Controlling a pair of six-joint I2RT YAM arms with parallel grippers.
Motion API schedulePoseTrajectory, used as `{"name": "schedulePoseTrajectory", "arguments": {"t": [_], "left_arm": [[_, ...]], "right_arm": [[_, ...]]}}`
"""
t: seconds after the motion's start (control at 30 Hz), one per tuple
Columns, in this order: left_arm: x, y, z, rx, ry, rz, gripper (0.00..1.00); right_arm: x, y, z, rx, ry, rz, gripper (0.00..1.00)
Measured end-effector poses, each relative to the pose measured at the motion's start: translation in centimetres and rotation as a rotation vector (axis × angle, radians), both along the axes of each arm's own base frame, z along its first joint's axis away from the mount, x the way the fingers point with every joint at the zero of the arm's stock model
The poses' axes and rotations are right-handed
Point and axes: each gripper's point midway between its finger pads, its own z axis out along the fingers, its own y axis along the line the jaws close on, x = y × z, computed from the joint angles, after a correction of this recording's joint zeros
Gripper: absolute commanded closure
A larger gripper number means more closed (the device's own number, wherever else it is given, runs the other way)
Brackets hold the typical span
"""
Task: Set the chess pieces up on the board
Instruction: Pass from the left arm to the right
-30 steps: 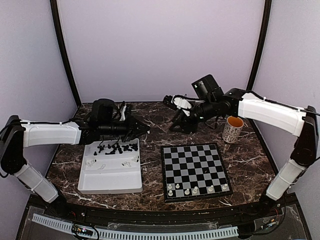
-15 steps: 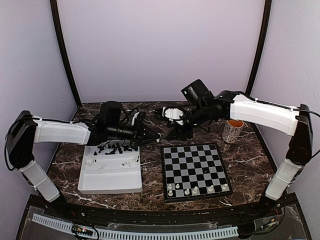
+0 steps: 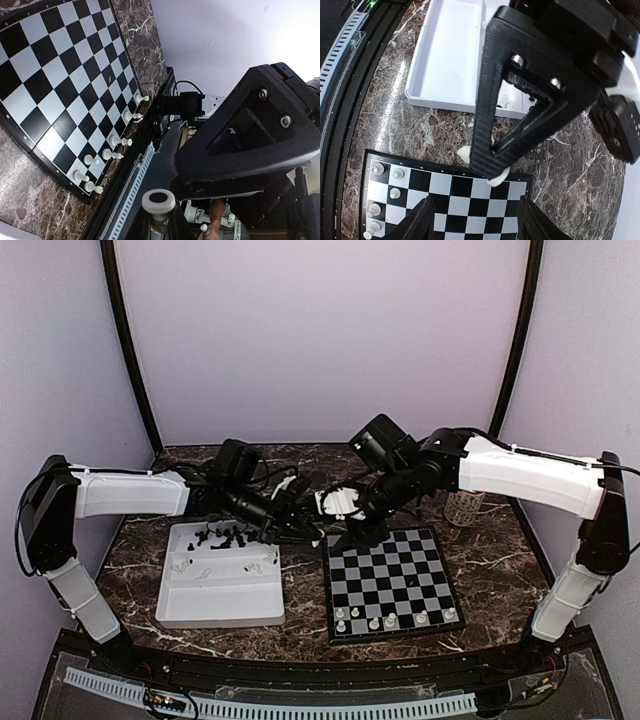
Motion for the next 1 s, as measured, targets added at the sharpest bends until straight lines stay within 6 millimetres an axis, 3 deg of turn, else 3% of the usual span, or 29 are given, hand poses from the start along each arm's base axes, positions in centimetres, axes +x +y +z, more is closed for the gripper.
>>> {"name": "schedulePoseTrajectory", "arguments": {"t": [0.17,0.27,0.5,0.6,0.87,1.0], "left_arm": [[-1.1,-0.6,-0.3,-0.005,0.016,-0.055,0.89],[-1.5,-0.8,-0.3,-0.01,0.024,-0.071,0.89],[-1.9,-1.1,0.3,-0.047,0.031,-0.101,0.88],[-2.0,-1.1,0.3,-0.049,0.041,-0.11,0.8],[-1.2,-0.9,0.2,-0.017,-0.047,-0.071,0.7],[-0.1,-0.5,2.5,-0.036,-0.198,0.002,0.7]], "right_arm": [[-0.9,0.8,-1.1,-0.028,-0.003,0.026,0.45],[-1.0,1.1,-1.4,-0.038,-0.008,0.032,0.52],[-1.4,1.5,-1.4,-0.048,-0.031,0.046,0.82],[-1.3,1.3,-1.5,-0.058,-0.038,0.049,0.89],[-0.6,0.9,-1.9,-0.045,0.021,-0.012,0.92],[0.5,0.3,-1.7,0.01,0.139,-0.09,0.92]]}}
